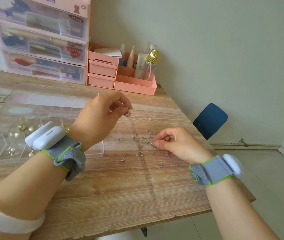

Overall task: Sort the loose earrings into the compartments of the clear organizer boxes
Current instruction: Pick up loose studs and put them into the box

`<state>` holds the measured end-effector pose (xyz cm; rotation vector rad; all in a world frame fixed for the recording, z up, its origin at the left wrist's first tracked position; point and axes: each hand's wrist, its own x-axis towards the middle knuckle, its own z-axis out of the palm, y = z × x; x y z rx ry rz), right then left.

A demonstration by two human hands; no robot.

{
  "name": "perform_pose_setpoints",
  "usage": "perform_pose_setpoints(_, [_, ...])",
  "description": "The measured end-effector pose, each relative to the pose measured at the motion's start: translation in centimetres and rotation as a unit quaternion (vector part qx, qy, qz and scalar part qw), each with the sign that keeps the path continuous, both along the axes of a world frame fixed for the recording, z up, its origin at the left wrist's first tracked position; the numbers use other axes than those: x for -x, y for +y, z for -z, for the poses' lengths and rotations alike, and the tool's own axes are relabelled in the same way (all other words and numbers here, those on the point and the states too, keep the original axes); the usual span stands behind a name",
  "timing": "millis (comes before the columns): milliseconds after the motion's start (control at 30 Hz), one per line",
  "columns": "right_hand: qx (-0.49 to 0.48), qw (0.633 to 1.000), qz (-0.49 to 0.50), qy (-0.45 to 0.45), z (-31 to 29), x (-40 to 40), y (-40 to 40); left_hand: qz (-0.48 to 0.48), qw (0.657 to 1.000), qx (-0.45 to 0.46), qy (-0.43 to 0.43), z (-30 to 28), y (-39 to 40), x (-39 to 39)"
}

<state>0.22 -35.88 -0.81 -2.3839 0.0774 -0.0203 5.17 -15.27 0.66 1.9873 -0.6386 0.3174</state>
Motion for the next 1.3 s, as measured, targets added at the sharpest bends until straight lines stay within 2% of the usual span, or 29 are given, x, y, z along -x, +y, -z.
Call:
perform_pose_setpoints(167, [0.014, 1.000, 0.009, -0.012, 0.0, -0.5, 0.0, -0.001, 1.000, 0.001, 0.001, 0.1, 0.0, 0.0])
perform_pose_setpoints(567, [0.037, 0.998, -0.030, 0.046, -0.4, -0.8, 0.2, 0.001, 1.000, -0.004, 0.002, 0.1, 0.0, -0.2])
perform_pose_setpoints(900, [0.006, 0.999, -0.035, 0.025, -0.3, -0.7, 0.6, 0.005, 1.000, 0.000, -0.004, 0.1, -0.1, -0.2])
perform_pose_setpoints(1067, [0.028, 0.998, -0.028, 0.041, -0.2, -0.9, 0.9, 0.005, 1.000, -0.004, -0.006, 0.1, -0.1, -0.2])
perform_pose_setpoints(1300, [0.030, 0.999, -0.027, 0.011, 0.2, -1.4, 1.5, 0.004, 1.000, -0.004, -0.009, 0.1, -0.1, -0.1])
